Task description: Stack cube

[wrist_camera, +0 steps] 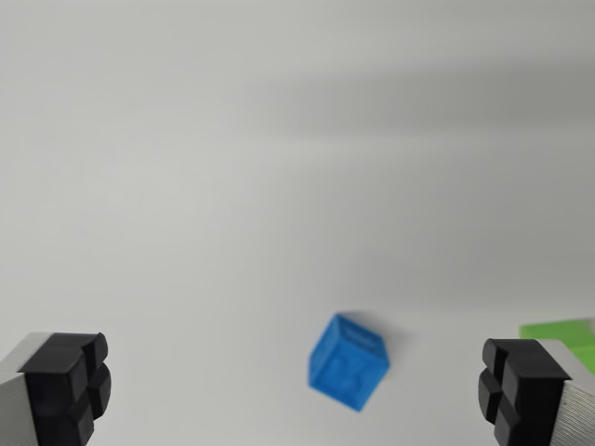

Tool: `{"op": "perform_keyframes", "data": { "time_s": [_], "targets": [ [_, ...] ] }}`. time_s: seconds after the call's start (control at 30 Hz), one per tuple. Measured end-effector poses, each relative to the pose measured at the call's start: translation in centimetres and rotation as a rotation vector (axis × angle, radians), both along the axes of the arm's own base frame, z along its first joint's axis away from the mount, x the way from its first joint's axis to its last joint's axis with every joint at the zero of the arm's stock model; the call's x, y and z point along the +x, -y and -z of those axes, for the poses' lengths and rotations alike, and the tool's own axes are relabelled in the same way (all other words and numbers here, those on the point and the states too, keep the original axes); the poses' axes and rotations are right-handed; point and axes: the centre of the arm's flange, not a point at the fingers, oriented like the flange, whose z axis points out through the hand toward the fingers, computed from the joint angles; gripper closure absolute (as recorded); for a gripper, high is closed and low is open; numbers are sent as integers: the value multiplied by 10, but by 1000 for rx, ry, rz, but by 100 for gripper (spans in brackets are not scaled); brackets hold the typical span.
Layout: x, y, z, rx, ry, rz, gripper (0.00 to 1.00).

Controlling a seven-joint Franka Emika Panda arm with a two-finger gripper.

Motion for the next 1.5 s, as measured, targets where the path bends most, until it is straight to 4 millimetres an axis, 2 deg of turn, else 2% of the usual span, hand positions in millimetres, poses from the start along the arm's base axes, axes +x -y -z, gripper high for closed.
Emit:
{"op": "perform_keyframes", "data": {
  "time_s": [0.7,1.5],
  "targets": [
    [-28,3,36,2,-15,75,0],
    [-79,9,104,0,-45,214,0]
  ]
}}
